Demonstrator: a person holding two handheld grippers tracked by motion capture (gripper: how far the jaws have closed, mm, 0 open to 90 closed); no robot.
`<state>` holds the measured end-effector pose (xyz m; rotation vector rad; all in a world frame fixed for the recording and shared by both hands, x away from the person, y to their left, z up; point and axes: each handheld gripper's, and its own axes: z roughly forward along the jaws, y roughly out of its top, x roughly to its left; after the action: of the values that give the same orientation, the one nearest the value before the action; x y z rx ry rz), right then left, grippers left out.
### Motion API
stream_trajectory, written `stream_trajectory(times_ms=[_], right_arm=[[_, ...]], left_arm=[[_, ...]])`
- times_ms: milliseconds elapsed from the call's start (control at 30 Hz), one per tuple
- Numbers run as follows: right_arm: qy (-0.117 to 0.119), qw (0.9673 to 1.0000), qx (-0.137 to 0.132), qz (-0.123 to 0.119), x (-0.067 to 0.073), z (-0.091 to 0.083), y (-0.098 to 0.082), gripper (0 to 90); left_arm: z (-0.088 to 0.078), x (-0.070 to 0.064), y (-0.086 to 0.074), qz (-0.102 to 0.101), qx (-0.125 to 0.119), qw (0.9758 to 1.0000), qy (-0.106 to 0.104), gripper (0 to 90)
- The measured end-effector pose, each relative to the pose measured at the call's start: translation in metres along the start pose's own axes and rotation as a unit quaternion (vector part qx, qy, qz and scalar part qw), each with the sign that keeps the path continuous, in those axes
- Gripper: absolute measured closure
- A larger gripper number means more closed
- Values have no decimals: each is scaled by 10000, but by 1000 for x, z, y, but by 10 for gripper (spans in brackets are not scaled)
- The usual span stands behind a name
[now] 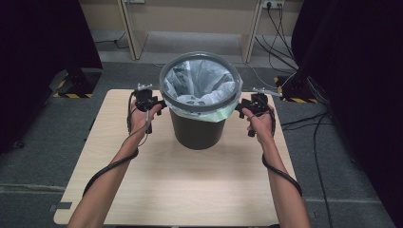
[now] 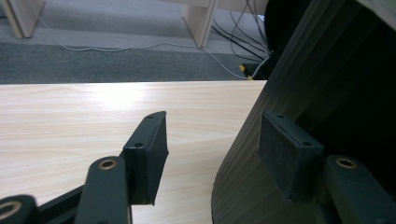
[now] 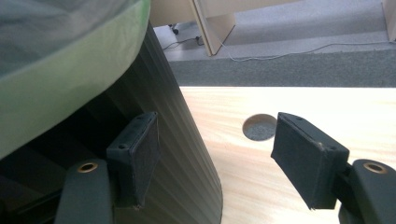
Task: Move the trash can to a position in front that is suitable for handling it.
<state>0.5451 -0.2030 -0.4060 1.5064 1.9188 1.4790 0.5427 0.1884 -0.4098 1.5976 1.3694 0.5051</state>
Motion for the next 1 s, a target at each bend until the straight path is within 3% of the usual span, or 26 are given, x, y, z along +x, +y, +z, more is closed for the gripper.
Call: stream_trajectory(times_ms=[200,367,533,600,800,900,1000], right_arm=[[-4,9998,-101,160,-14,-17,-9,295],[-95,9998,-126,103,-20,-25,-10,289],[-193,9997,-85,146,-22,-29,-10,222],[-280,9996,-66,65,-24,-30,-11,210],[-205,9998,-28,71,-26,-32,-17,195],[-161,9998,-30,86,-25,-31,-18,196],[-104,9998,-22,142,-22,-28,-18,220]], left_arm=[[5,-14,-4,53,23,9999,-137,371],[9,-21,-4,105,44,9999,-122,353],[5,-15,-7,104,24,9999,-122,212],[1,-11,-10,125,47,9998,-164,205],[-12,-4,-22,173,68,9992,-351,171],[-19,-2,-29,306,95,9988,-357,167],[-25,4,-35,301,100,9990,-300,166]])
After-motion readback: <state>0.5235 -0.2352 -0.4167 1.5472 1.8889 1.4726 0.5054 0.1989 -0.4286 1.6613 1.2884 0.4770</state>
